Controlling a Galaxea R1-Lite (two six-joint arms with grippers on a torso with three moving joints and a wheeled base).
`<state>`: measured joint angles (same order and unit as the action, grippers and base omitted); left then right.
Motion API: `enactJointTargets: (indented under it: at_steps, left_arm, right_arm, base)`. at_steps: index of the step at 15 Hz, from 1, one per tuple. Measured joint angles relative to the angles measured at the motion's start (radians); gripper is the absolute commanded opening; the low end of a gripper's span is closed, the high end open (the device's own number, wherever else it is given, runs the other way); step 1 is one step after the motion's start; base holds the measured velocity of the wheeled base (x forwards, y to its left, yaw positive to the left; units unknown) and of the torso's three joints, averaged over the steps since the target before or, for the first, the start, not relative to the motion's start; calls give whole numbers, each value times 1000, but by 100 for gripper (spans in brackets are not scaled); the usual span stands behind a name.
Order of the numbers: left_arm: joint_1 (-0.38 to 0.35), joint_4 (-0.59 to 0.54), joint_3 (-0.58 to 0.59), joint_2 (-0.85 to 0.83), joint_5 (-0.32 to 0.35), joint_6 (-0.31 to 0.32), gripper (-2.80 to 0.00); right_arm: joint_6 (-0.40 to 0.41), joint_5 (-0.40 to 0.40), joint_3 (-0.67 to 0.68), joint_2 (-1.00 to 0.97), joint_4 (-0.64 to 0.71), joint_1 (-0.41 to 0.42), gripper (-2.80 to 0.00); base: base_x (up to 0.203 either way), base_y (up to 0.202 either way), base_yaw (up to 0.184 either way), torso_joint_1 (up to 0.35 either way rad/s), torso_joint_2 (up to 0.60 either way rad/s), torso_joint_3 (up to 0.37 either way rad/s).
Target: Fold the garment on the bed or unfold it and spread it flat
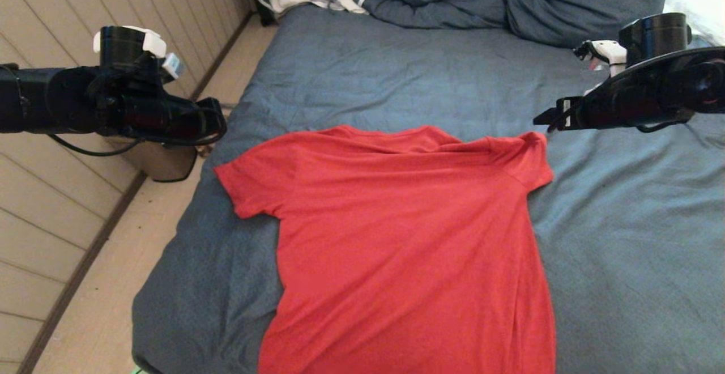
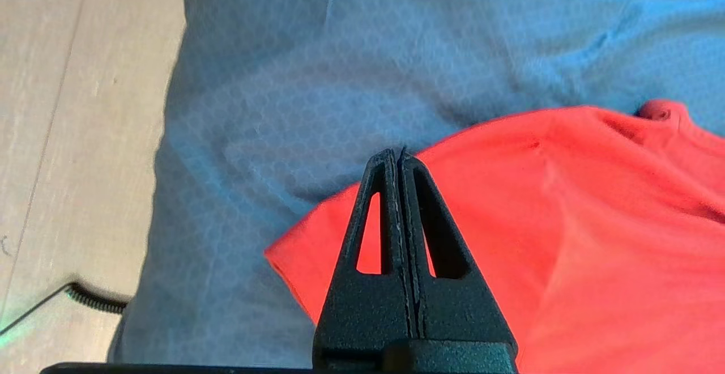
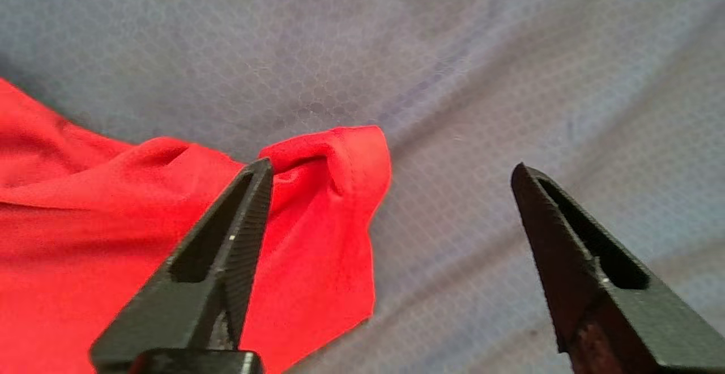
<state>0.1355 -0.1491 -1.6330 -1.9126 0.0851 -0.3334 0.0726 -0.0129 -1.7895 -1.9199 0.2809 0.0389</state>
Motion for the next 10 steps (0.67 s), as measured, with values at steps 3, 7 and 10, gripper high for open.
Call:
enactJointTargets:
  at_steps: [3,7,10]
  left_arm:
    - [-1,-51,13,69,0,1,-280]
    - [-6,-127,113,263,37,27,-280]
    - [-7,-143,171,351,53,36,-280]
  right_arm:
    - [-20,31,56,63,15,-6,-280]
    - [-27,60,197,212,56,-11,-280]
    - [-21,73,262,294,69,-11,-280]
  base:
    - [0,0,0,0,0,0]
    - [0,0,0,0,0,0]
    - [0,0,0,0,0,0]
